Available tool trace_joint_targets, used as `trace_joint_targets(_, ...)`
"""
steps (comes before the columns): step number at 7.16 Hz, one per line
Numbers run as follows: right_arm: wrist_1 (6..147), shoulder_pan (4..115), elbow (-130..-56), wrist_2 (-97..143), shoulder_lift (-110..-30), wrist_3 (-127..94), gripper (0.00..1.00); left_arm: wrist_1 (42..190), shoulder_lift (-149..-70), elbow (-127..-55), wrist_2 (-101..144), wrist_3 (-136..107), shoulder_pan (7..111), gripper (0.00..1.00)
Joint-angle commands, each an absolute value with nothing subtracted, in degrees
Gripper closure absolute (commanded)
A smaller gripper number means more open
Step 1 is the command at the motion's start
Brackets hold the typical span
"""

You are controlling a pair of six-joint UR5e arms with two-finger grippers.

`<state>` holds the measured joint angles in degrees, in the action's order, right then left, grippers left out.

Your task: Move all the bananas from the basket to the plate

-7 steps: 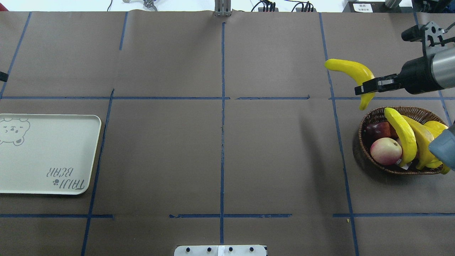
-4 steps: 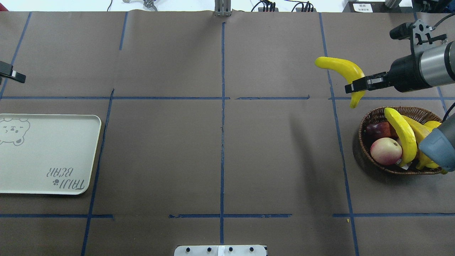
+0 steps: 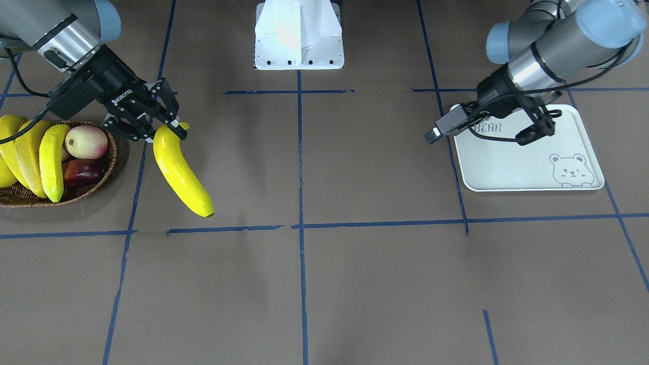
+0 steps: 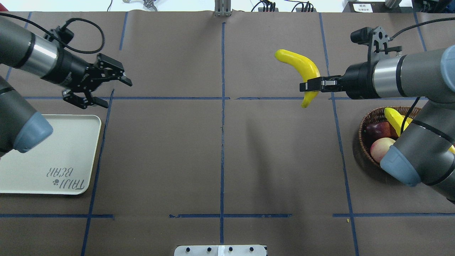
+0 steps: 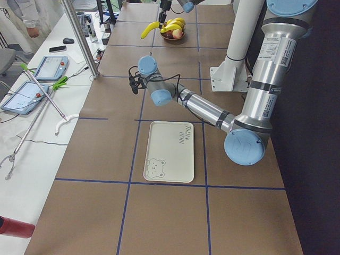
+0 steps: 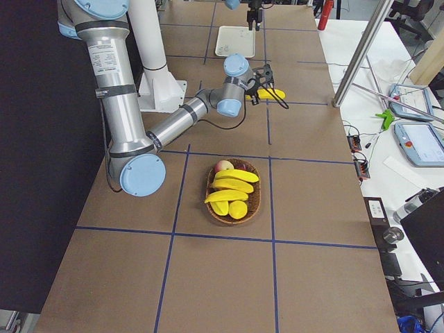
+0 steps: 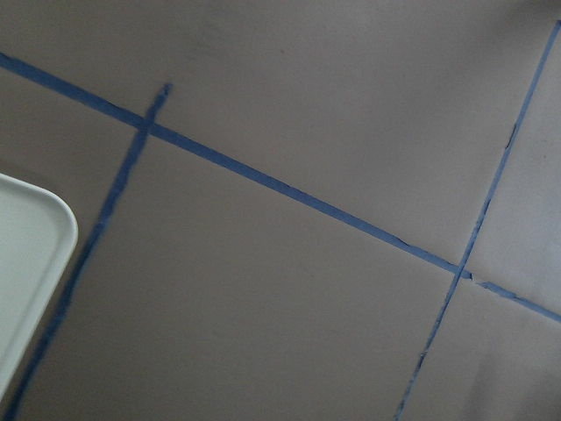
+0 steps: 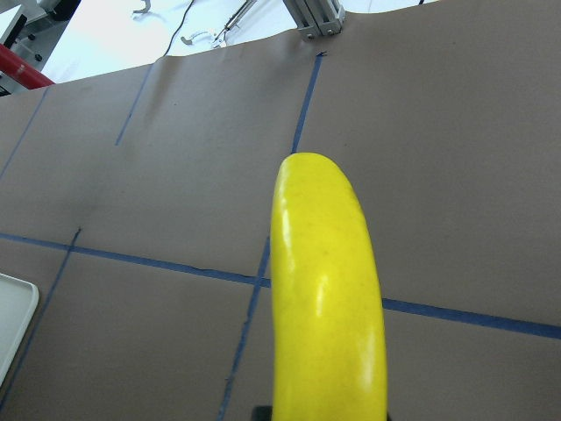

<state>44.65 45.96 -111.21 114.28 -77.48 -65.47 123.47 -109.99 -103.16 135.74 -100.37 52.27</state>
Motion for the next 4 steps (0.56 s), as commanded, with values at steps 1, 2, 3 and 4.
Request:
trace_joint_targets(1, 43.1, 42.2, -109.9, 111.5, -74.7, -67.0, 0.98, 123.7, -115.8, -102.4, 129.0, -110.7, 46.2, 0.00)
trace_joint_targets(2, 44.0, 39.9, -109.6, 111.2, -72.9, -67.0, 0.97, 123.7, -118.2, -101.9, 127.5, -115.4, 45.7, 0.00)
trace_joint_targets(3, 44.0, 38.6, -107.7, 110.0, -69.9, -67.1, 0.97, 123.7, -120.3, -101.8, 123.7, -120.1, 45.1, 0.00)
trace_joint_targets(4, 44.0, 35.7, -107.1, 107.5, -69.1, -67.1, 0.97, 123.7, -122.3, -101.0, 120.4, -122.7, 43.6, 0.00)
